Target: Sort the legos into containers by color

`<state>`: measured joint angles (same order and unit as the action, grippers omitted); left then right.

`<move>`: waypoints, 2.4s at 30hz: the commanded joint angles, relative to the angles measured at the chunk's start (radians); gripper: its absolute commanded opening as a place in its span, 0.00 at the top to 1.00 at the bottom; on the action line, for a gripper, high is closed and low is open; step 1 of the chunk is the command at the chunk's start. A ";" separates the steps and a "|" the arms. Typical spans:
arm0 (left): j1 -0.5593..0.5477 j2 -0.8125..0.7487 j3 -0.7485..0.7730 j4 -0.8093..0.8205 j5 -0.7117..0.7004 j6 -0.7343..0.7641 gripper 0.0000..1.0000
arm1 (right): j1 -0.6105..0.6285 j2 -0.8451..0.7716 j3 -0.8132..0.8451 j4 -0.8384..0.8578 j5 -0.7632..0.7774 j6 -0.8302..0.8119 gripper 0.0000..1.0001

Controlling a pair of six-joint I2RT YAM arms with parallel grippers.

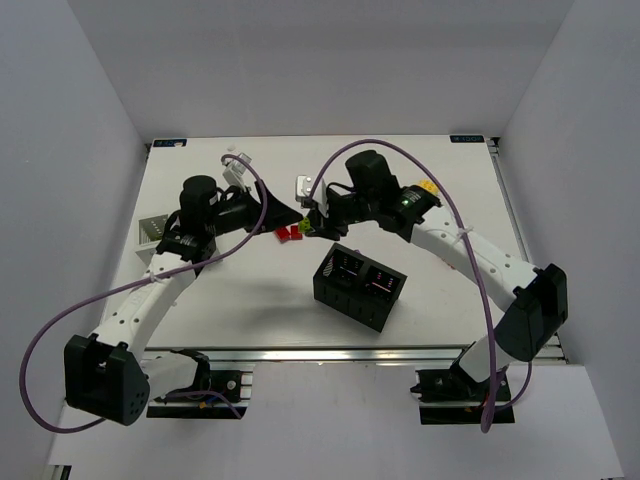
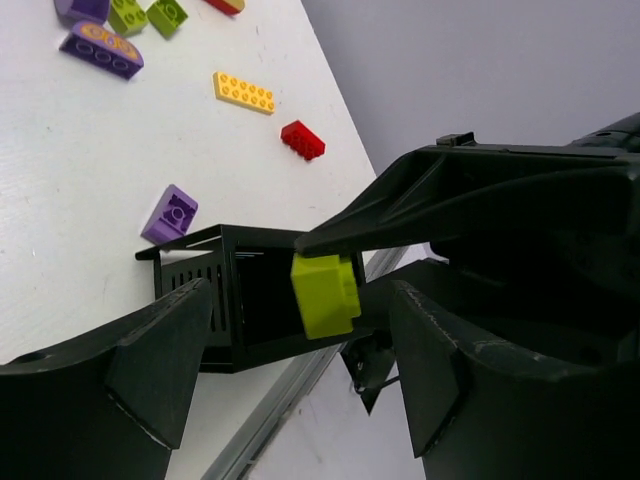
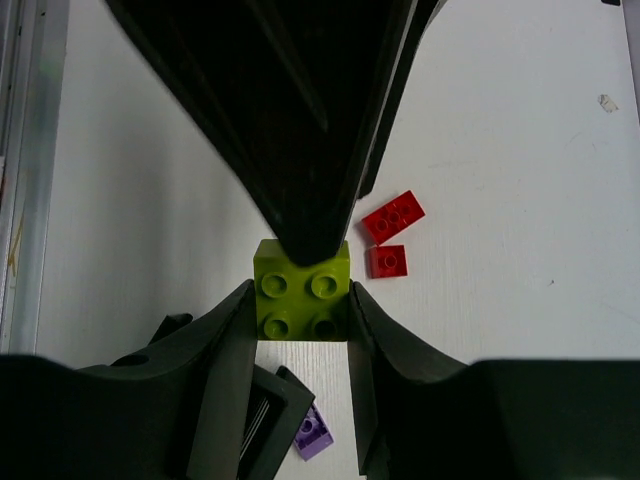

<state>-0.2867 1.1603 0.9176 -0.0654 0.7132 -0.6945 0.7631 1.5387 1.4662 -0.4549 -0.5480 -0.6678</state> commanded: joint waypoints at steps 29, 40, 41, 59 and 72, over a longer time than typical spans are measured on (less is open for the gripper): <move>-0.071 0.027 0.280 -0.370 -0.634 0.142 1.00 | 0.033 -0.052 -0.069 0.177 0.301 0.163 0.11; 0.101 0.047 0.307 -0.657 -1.273 0.173 1.00 | -0.166 -0.229 -0.263 0.260 0.363 0.342 0.75; 0.116 0.050 0.299 -0.663 -1.300 0.173 1.00 | -0.176 -0.258 -0.283 0.269 0.343 0.350 0.76; 0.350 0.245 0.230 -0.519 -1.523 0.248 0.99 | -0.396 -0.307 -0.340 0.266 0.188 0.404 0.46; 0.377 0.248 0.314 -0.536 -1.379 0.248 0.20 | -0.469 -0.192 -0.267 0.234 0.157 0.390 0.31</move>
<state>0.0853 1.4643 1.1812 -0.5983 -0.7189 -0.4442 0.3157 1.3140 1.1412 -0.2260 -0.3725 -0.2699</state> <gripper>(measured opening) 0.807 0.691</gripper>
